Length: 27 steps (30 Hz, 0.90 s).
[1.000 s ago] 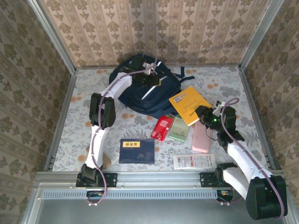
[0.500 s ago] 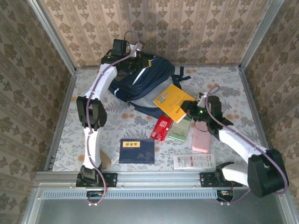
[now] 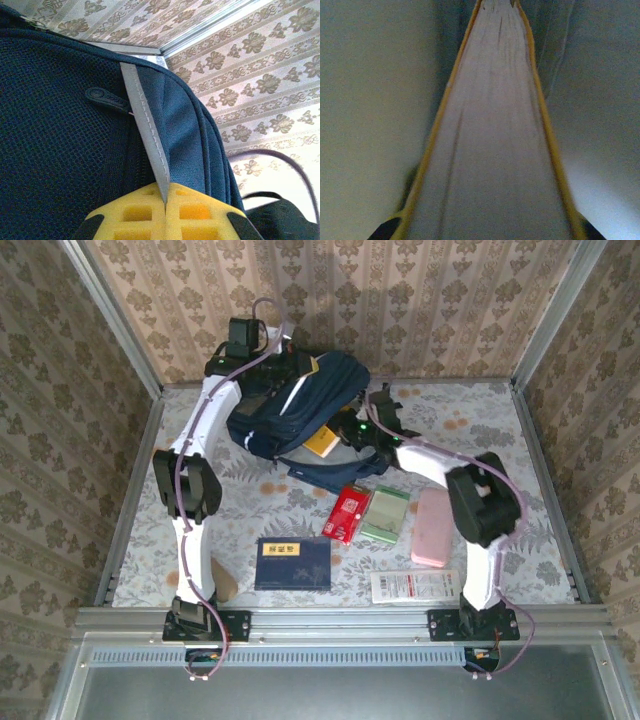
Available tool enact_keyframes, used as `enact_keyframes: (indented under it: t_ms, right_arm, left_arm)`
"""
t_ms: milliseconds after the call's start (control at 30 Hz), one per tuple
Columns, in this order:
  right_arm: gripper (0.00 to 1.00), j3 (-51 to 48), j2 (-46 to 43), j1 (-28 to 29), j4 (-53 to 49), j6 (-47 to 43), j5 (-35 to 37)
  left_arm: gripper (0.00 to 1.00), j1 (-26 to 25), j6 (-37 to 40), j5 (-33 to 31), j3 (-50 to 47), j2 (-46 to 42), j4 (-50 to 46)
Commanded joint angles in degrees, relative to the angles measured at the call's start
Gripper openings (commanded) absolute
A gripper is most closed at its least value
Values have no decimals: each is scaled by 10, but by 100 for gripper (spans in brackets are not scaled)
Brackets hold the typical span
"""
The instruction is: Pack books, pencil case, and school supplies into a backpack
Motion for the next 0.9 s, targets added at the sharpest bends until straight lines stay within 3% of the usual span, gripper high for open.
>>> enact_keyframes:
  t_ms: [0, 67, 167, 233, 400, 500, 600, 733, 867]
  right_arm:
    - [6, 119, 72, 25, 11, 20, 34]
    - [17, 203, 133, 44, -16, 19, 62]
    - [47, 344, 216, 65, -125, 0, 113]
    - [58, 405, 254, 69, -157, 4, 121]
    - [82, 409, 232, 69, -155, -52, 104]
    - [86, 366, 173, 69, -137, -146, 42]
    - [88, 270, 81, 69, -130, -213, 27]
    - [88, 102, -42, 67, -74, -218, 43]
    - [86, -33, -144, 61, -87, -212, 82]
  left_arm:
    - [0, 4, -40, 44, -3, -61, 91]
    - [0, 4, -49, 47, -10, -62, 102]
    - [0, 5, -52, 44, -11, -60, 106]
    - [0, 9, -53, 39, -10, -59, 105]
    - [0, 27, -55, 25, -13, -56, 100]
    - [0, 43, -38, -5, -14, -55, 70]
    - [0, 53, 9, -44, -16, -59, 29]
    - [0, 55, 22, -84, -47, -66, 34]
    - [0, 48, 24, -101, -59, -52, 28]
